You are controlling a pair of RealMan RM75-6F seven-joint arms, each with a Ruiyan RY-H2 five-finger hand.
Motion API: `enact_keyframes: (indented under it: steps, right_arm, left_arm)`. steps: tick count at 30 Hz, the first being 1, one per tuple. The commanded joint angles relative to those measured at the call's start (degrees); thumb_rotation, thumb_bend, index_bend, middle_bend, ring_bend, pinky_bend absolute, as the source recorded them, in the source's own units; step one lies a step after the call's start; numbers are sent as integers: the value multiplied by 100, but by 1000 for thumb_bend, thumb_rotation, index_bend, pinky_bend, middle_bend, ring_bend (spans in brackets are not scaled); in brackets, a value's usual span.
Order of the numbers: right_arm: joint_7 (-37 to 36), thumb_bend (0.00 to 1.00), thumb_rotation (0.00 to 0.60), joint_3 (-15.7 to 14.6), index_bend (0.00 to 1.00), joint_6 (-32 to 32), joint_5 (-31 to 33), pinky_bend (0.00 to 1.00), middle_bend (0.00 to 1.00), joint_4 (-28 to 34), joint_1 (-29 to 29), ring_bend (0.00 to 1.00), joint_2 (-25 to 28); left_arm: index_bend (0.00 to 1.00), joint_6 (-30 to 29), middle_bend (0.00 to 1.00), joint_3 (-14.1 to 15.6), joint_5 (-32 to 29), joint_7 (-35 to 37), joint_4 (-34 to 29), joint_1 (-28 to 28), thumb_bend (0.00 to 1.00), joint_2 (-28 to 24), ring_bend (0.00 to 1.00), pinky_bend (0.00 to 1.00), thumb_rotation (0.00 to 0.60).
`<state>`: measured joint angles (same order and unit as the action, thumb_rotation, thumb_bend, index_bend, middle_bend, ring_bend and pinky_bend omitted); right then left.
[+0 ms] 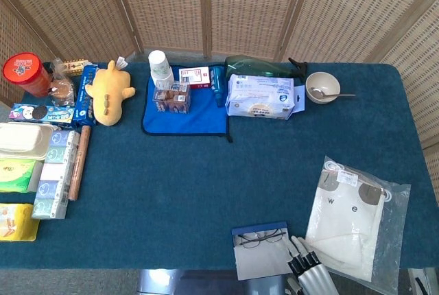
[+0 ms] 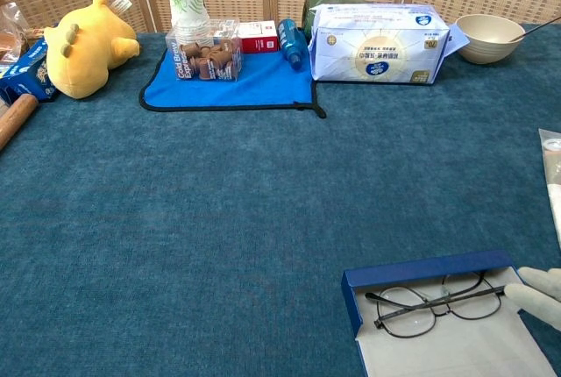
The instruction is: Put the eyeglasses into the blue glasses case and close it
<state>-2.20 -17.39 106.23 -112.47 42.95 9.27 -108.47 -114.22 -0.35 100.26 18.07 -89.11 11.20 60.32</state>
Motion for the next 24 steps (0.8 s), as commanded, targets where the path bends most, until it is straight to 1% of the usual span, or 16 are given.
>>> enact_keyframes:
  steps: [1, 15, 24]
  right_arm:
    - [-90, 165, 600, 21, 0, 3, -8, 159, 43, -99, -22, 0, -81]
    - [-602, 163, 600, 64, 0, -152, 75, 159, 38, -503, -107, 0, -360]
    - [-683, 163, 600, 78, 0, -94, 22, 159, 38, -484, -222, 7, -424]
  left_arm:
    - [188, -27, 135, 10, 8, 7, 16, 20, 293, 2, 0, 0, 600]
    - [188, -257, 135, 31, 126, -11, 19, 124, 293, -26, 0, 0, 599]
    - [188, -328, 135, 40, 142, -64, -12, 175, 293, -48, 0, 0, 600]
